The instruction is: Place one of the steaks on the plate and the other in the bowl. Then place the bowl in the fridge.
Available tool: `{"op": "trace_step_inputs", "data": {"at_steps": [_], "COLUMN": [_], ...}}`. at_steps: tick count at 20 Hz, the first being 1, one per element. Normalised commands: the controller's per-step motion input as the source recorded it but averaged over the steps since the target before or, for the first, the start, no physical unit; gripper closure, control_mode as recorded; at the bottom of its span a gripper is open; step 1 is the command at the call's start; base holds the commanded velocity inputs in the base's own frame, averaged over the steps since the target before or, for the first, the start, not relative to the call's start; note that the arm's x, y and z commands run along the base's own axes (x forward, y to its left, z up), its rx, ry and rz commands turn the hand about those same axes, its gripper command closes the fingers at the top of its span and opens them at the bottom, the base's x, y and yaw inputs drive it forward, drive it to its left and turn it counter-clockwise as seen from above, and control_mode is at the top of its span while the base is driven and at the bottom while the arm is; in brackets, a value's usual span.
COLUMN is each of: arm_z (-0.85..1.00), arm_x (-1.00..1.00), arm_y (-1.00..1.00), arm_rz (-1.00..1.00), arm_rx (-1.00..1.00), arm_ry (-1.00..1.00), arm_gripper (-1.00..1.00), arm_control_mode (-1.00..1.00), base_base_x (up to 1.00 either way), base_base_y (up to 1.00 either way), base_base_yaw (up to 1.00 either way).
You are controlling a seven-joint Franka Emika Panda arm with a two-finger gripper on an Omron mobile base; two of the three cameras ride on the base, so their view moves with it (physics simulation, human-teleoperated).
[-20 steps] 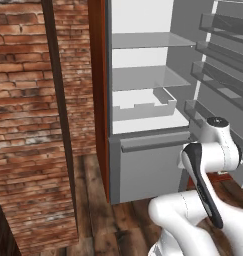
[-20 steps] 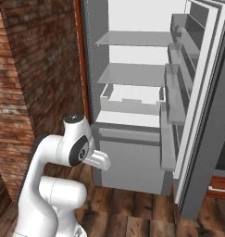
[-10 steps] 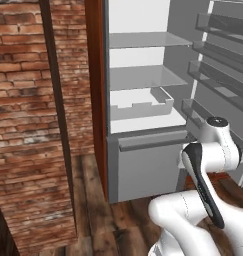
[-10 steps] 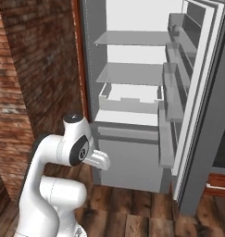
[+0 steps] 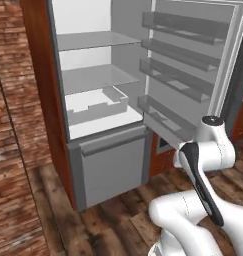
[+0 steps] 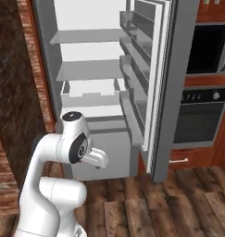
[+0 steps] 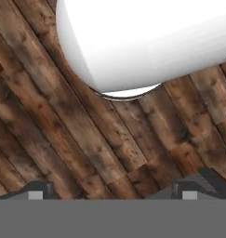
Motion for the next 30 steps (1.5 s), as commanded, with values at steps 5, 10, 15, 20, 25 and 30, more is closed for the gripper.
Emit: {"op": "trace_step_inputs", "data": {"at_steps": [5, 10, 15, 20, 25, 30], "arm_z": [0.0, 0.0, 0.0, 0.0, 0.0, 0.0], "arm_x": [0.0, 0.0, 0.0, 0.0, 0.0, 0.0], "arm_y": [0.0, 0.0, 0.0, 0.0, 0.0, 0.0], "arm_rz": [0.0, 0.0, 0.0, 0.0, 0.0, 0.0], "arm_rx": [0.0, 0.0, 0.0, 0.0, 0.0, 0.0], "arm_ry": [0.0, 0.0, 0.0, 0.0, 0.0, 0.0], "arm_gripper": [-1.0, -1.0, -1.0, -1.0, -1.0, -1.0], "arm_control_mode": [1.0, 1.0, 1.0, 1.0, 1.0, 1.0], "base_base_x": [-0.66, -0.68, -0.18, 0.09, 0.08, 0.22], "base_base_y": [-0.11, -0.17, -0.01, 0.0, -0.04, 0.12], "base_base_yaw": [-0.64, -0.67, -0.68, -0.72, -0.59, -0.35]}}
